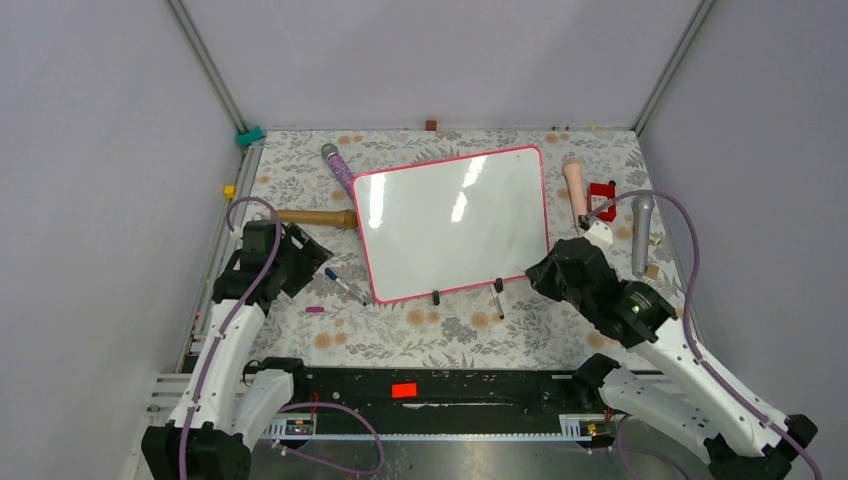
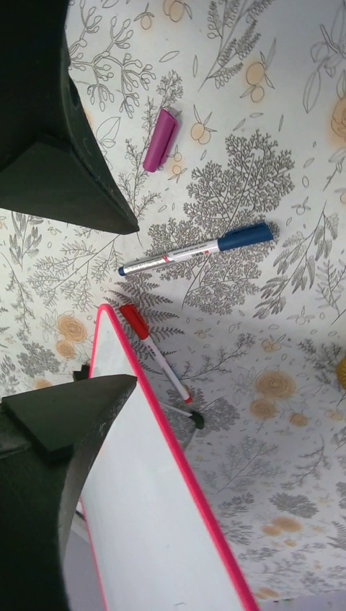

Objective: Write a sentence on the whiteboard
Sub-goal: Place the pen cap at the center of the board.

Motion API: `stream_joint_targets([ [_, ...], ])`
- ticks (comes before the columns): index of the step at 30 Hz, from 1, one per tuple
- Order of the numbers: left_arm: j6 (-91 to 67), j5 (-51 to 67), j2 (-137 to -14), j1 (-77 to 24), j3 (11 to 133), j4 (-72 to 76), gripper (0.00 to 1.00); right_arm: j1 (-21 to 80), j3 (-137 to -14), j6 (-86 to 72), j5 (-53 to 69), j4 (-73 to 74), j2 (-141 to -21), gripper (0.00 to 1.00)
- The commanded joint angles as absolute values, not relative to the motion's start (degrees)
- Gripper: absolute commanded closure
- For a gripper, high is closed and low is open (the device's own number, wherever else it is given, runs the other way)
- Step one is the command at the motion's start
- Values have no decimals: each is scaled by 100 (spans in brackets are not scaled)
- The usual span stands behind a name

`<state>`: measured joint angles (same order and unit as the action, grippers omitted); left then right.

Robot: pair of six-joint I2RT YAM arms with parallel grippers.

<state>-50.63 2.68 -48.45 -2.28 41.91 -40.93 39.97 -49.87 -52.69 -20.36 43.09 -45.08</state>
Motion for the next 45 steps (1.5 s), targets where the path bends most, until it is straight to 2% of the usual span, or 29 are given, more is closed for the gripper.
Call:
stream_joint_targets([
  [1, -4350, 772, -4817, -202, 4529, -3842, 27, 3975, -4470, -4492, -2276, 3522, -3754, 100],
  [4, -4069, 995, -4738, -202, 4544, -3813, 26, 3978, -4245, -4327, -2088, 3052, -3488, 100],
  [7, -3847, 1235, -4605, -202, 4506, -3902, 22, 3973, -4528, -3927, -1824, 3116, -3694, 100],
  [9, -3731, 1311, -4485, -198, 4496, -4048, 15, 3975, -4749, -3786, -1802, 3201, -3799, 100],
  [11, -3555, 1382, -4356, -202, 4527, -4186, 3, 3976, -4898, -3826, -1837, 3239, -3837, 100],
  [12, -3459, 1369, -4291, -202, 4552, -4282, 1, 3974, -4961, -3899, -1837, 3237, -3860, 100],
  [19, -2661, 1505, -4528, -455, 4746, -4696, 1, 3980, -5358, -4969, -1503, 3679, -4303, 100],
  [25, -2422, 1113, -4771, -1216, 4985, -4703, 1, 3981, -4865, -5748, -1531, 3499, -4136, 100],
  [38, -2531, 876, -4410, -1960, 4680, -4357, 1, 3981, -4603, -6107, -1604, 3265, -4432, 100],
  [45, -2532, 843, -4162, -1977, 4632, -4225, 1, 3977, -5236, -5831, -1588, 3776, -4924, 100],
])
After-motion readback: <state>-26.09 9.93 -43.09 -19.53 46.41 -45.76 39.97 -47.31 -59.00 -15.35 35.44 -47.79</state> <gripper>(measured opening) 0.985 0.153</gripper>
